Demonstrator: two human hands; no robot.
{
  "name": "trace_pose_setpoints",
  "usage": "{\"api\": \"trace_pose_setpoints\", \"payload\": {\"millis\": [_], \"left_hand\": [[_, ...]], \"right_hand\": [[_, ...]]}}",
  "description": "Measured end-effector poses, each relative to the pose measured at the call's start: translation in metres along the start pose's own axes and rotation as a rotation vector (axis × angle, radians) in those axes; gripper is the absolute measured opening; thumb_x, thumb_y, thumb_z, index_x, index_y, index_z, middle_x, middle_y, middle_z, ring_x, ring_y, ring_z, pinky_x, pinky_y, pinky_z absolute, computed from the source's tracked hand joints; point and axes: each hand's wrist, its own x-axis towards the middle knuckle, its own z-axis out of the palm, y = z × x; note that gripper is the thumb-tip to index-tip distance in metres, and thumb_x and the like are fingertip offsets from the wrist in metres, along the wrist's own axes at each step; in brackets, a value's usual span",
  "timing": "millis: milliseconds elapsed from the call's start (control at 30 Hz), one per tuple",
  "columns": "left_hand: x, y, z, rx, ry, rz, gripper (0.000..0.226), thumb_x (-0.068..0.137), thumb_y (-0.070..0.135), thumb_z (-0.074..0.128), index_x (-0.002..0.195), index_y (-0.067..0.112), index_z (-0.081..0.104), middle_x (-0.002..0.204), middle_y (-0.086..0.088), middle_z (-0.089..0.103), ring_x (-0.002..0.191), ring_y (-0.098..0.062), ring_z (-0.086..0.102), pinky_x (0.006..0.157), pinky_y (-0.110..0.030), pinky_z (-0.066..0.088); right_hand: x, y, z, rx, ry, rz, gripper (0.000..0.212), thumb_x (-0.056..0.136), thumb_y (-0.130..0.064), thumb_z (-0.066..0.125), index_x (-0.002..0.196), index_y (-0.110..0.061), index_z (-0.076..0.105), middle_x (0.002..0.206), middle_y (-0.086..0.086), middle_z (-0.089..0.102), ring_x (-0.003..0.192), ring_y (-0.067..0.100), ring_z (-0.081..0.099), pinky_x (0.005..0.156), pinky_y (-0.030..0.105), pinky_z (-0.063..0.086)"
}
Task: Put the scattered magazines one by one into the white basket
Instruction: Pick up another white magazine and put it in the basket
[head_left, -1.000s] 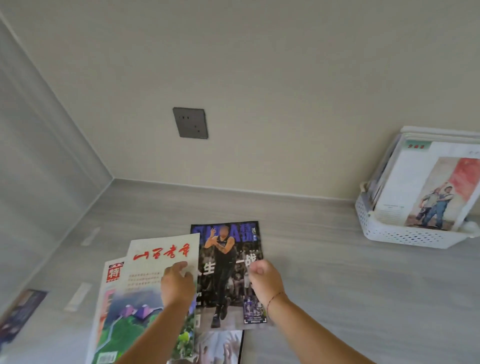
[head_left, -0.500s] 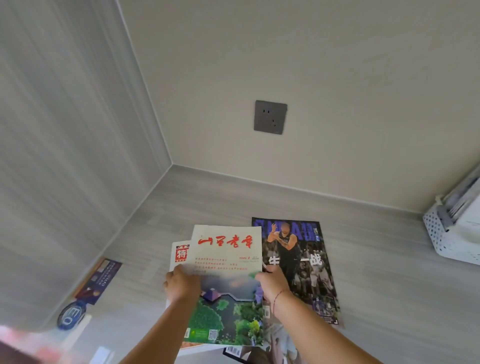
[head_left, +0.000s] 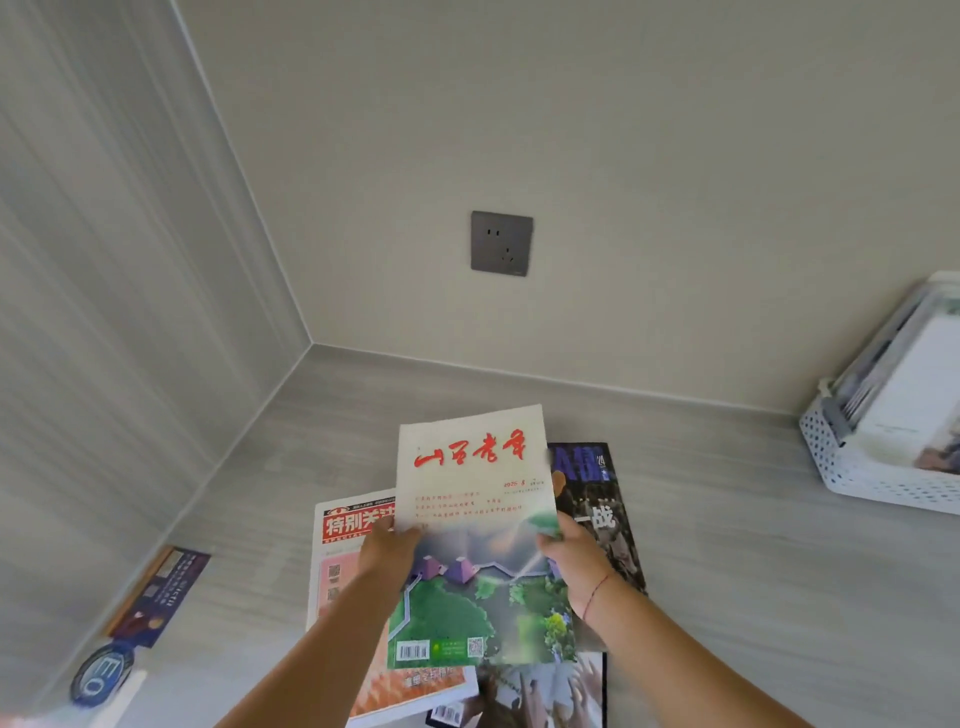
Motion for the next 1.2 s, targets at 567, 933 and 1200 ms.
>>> {"api": "trace_pose_setpoints", "payload": {"millis": [567,933,1200], "left_hand": [[-0.085,0.153,0.213,0.055,-0.263,0.418,0.023,0.091,0.018,0.056,0.107,0.012,0.072,0.096,-0.001,0.068,0.07,-0.011,0.058,0.061,-0.018,0.046],[-0.165,0.282,0.38,-0.095,-0.243,0.565,0.018,0.082,0.011,0.067,0.097,0.013,0.076,0.095,-0.003,0.075,0.078,-0.017,0.066,0.071,-0.023,0.052],[-0.192,0.331,0.458,-0.136,-0.187,0.624,0.019,0.084,0.012,0.062,0.098,0.015,0.075,0.098,-0.002,0.074,0.086,-0.024,0.068,0.069,-0.027,0.056]], "right_hand": [[0.002,-0.021,-0.294,-0.12,0.501,-0.254,0.016,0.085,-0.006,0.061,0.091,-0.015,0.072,0.061,0.008,0.062,0.043,0.005,0.052,0.038,0.007,0.039],[0.002,-0.065,-0.506,0.055,0.644,-0.384,0.018,0.086,0.001,0.059,0.099,-0.008,0.068,0.063,0.007,0.06,0.035,0.003,0.05,0.045,0.014,0.049],[0.021,-0.09,-0.592,0.053,0.686,-0.458,0.014,0.088,-0.004,0.058,0.091,-0.012,0.069,0.066,0.005,0.061,0.044,0.009,0.057,0.053,0.016,0.053]]}}
